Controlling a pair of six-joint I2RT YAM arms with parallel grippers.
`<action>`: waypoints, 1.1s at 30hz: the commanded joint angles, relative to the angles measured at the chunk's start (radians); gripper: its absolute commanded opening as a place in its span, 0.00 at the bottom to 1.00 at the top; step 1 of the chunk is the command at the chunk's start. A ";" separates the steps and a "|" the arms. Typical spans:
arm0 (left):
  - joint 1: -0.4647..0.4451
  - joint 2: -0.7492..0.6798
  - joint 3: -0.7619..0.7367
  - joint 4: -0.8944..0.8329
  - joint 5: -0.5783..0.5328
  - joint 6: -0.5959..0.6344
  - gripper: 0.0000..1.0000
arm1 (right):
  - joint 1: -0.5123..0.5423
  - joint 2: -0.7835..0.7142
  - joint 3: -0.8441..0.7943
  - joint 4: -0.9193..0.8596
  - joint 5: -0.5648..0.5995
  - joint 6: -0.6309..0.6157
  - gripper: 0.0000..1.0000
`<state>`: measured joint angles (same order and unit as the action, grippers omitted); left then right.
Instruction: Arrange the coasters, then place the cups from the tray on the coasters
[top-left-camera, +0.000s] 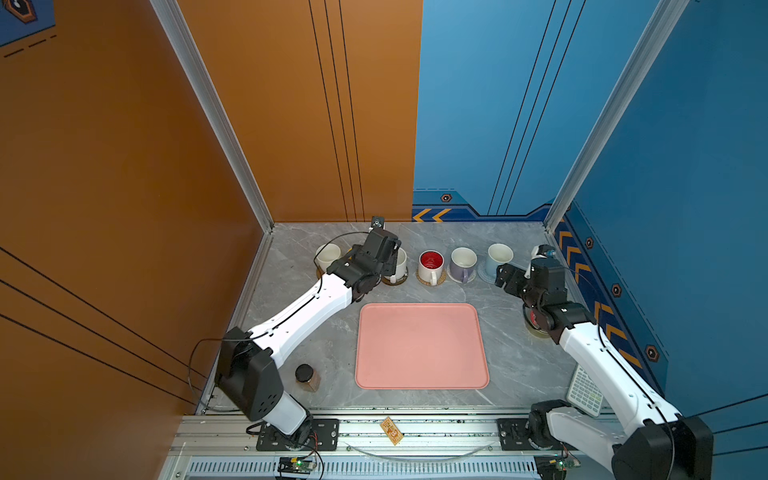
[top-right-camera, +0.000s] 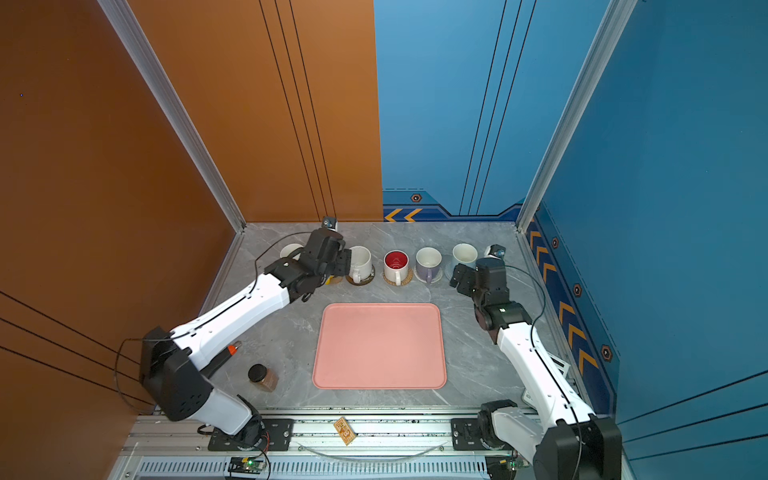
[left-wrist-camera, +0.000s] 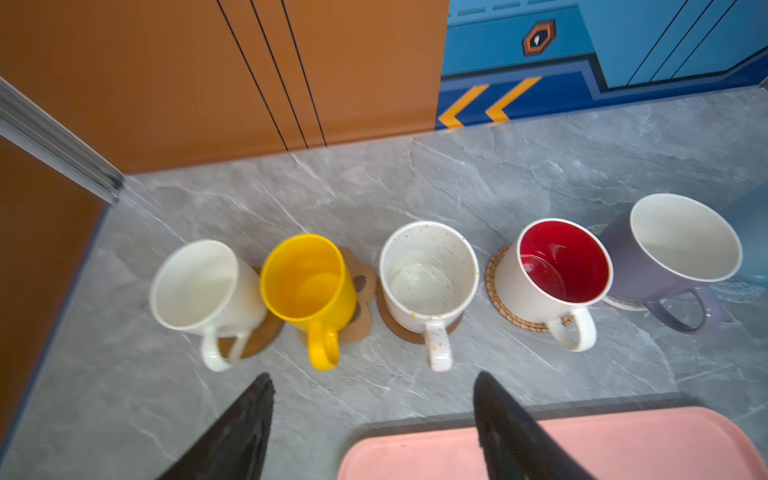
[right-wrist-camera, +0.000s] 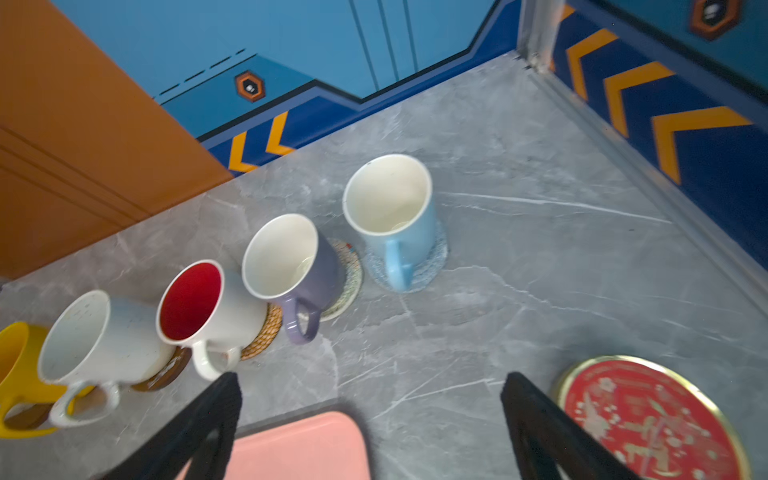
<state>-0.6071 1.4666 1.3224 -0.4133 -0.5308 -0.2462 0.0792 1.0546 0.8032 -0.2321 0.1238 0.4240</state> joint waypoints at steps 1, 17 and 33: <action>0.046 -0.105 -0.140 0.054 -0.110 0.127 0.84 | -0.100 -0.024 -0.062 -0.003 -0.012 -0.107 1.00; 0.341 -0.422 -0.946 0.911 -0.062 0.270 0.98 | -0.137 0.308 -0.399 0.910 -0.047 -0.259 1.00; 0.420 -0.051 -1.102 1.515 0.162 0.362 0.98 | -0.055 0.489 -0.473 1.220 0.010 -0.356 1.00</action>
<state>-0.1963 1.3663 0.2298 0.8955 -0.4278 0.0902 0.0196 1.5356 0.3508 0.8875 0.1093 0.0952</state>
